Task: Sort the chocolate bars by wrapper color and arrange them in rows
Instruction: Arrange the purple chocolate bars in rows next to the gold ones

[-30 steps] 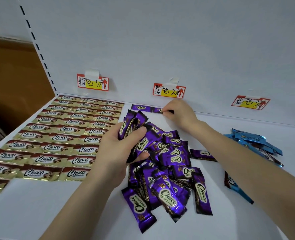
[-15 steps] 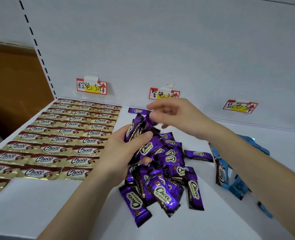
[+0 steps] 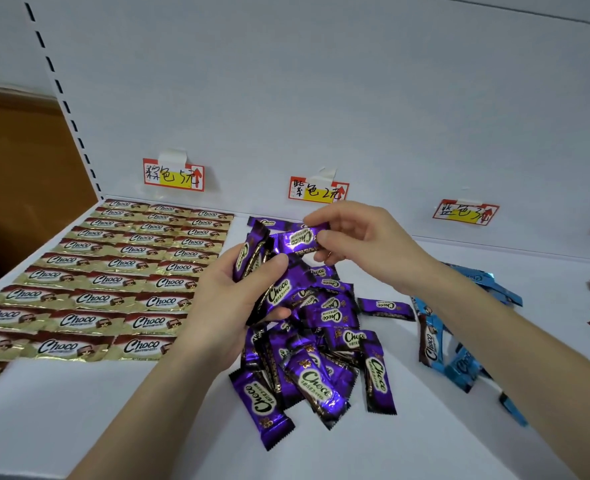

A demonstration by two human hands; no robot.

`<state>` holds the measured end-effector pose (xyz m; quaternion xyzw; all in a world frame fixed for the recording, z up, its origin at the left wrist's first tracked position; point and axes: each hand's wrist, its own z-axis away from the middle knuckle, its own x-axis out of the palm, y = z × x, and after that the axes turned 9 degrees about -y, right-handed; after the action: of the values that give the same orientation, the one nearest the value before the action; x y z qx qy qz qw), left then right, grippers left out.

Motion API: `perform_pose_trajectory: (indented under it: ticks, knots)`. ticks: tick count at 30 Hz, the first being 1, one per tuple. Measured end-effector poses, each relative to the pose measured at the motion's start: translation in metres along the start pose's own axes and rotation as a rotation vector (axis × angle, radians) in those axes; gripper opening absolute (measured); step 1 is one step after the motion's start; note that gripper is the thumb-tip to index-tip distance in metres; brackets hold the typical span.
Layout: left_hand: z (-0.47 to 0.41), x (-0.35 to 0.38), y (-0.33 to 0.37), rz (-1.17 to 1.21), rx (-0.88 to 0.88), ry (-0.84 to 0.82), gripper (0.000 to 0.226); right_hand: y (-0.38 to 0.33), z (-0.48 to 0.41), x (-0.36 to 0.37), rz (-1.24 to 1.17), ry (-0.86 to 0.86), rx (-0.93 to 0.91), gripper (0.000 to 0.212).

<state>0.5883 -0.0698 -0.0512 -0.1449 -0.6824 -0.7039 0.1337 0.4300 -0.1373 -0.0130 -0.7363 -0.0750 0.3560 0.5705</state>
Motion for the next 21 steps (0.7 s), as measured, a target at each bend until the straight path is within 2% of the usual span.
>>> perform_pose_trajectory:
  ticks: [4,6,9,11,14,15,17,21]
  knots:
    - [-0.001,0.0,-0.001,-0.018,0.0,-0.008,0.008,0.002,-0.001,0.002,-0.041,0.034,0.008,0.025]
    - [-0.001,0.0,-0.002,-0.033,-0.011,-0.015,0.007,0.006,-0.003,0.005,-0.238,0.07,0.088,0.021]
    - [-0.001,-0.001,-0.003,-0.049,-0.018,-0.03,0.007,0.012,-0.005,0.016,-0.591,-0.001,0.211,0.013]
    - [-0.002,-0.001,-0.004,-0.049,-0.019,-0.024,0.008,0.013,-0.008,0.014,-0.663,-0.001,0.225,0.012]
    - [-0.003,-0.002,-0.005,-0.047,-0.038,0.002,0.007,0.018,-0.017,-0.01,-0.728,0.109,0.172,0.018]
    - [-0.004,-0.002,-0.005,-0.051,-0.045,0.011,0.007,0.023,-0.02,-0.02,-0.673,0.158,0.177,0.017]
    - [-0.006,-0.003,-0.006,-0.059,-0.053,0.027,0.006,0.037,-0.024,-0.041,-0.395,0.239,0.245,0.016]
    - [-0.008,-0.004,-0.008,-0.069,-0.064,0.05,0.006,0.065,-0.033,-0.067,0.196,0.105,0.37,0.022]
